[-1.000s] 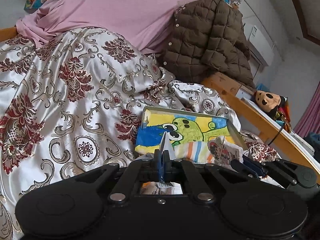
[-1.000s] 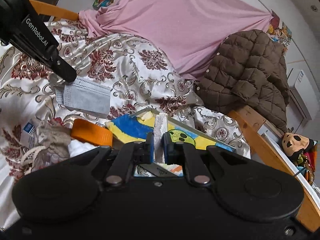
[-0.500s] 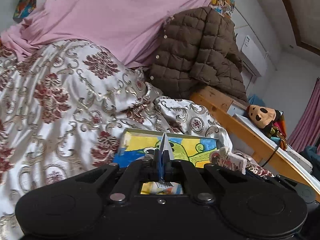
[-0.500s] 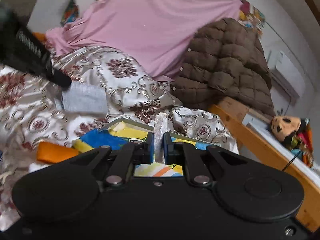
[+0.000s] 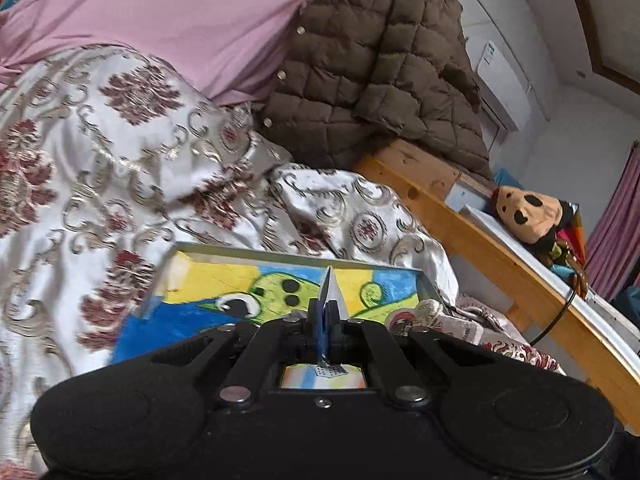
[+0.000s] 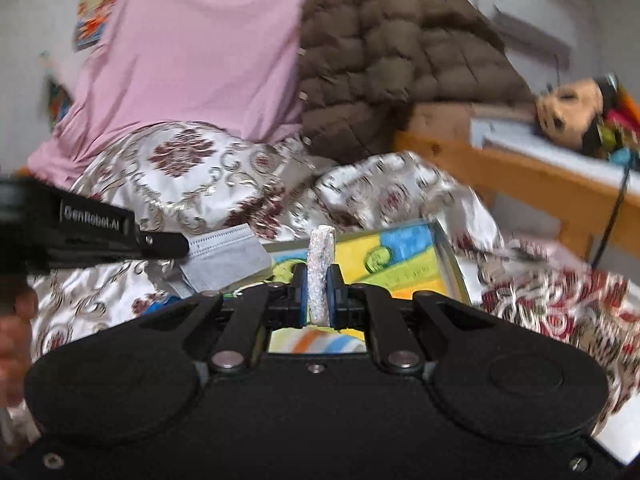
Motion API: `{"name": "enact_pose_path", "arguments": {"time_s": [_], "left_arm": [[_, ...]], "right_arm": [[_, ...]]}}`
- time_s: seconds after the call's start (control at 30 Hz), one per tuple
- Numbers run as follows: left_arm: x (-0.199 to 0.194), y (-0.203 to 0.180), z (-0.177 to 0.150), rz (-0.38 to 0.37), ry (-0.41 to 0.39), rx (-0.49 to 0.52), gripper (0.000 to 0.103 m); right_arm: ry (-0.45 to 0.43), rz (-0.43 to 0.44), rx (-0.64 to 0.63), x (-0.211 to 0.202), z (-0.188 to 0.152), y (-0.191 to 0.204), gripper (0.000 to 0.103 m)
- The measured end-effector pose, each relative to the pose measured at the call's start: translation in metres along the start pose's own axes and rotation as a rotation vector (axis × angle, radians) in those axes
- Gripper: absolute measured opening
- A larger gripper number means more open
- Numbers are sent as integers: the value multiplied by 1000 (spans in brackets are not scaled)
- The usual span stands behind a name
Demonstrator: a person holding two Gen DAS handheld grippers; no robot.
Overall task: Organize soft objects
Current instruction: 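Carry the grey mask over the tray with the left tool while the right tool carries the white item there, then open the left tool to drop the grey mask while the right tool releases the white item into the tray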
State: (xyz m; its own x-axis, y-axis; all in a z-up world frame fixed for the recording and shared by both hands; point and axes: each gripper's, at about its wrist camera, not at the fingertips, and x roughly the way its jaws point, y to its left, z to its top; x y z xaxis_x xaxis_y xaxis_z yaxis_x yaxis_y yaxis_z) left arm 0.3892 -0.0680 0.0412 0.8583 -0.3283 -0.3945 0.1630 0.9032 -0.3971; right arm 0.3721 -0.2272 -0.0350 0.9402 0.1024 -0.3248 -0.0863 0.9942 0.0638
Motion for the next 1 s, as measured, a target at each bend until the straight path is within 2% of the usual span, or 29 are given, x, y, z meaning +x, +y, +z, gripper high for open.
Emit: {"name": "enact_pose_path", "arguments": {"time_s": [0.13,0.3,0.57,0.63,0.7,0.73,0.8,0.93,1.0], "left_arm": [[25,-11,-9,-2,35,-8,0],[48,-18,-21,21,83,-9,0],[53,-14,-30,88,131,-9,2],[52,-14,-29,94,145,-11,7],[50,-16,-29,107,149,-5,18],[48,-17,-29,110,147,-1,19],[44,-18,-28,115,152,6,30],[27,-19,-23,127,135,11,41],[15,-19,-20,137,114,13,52]], "right_arm": [[43,-22,108,5,-12,-24,4],[74,-51,176,12,-17,-46,4],[102,-64,232,3,-26,-57,7],[101,-69,235,5,-24,-60,11],[99,-74,237,4,-21,-61,15],[96,-73,243,8,-15,-64,20],[83,-66,262,2,-12,-68,28],[54,-58,282,-10,-5,-73,42],[35,-56,275,-21,-1,-72,50]]}}
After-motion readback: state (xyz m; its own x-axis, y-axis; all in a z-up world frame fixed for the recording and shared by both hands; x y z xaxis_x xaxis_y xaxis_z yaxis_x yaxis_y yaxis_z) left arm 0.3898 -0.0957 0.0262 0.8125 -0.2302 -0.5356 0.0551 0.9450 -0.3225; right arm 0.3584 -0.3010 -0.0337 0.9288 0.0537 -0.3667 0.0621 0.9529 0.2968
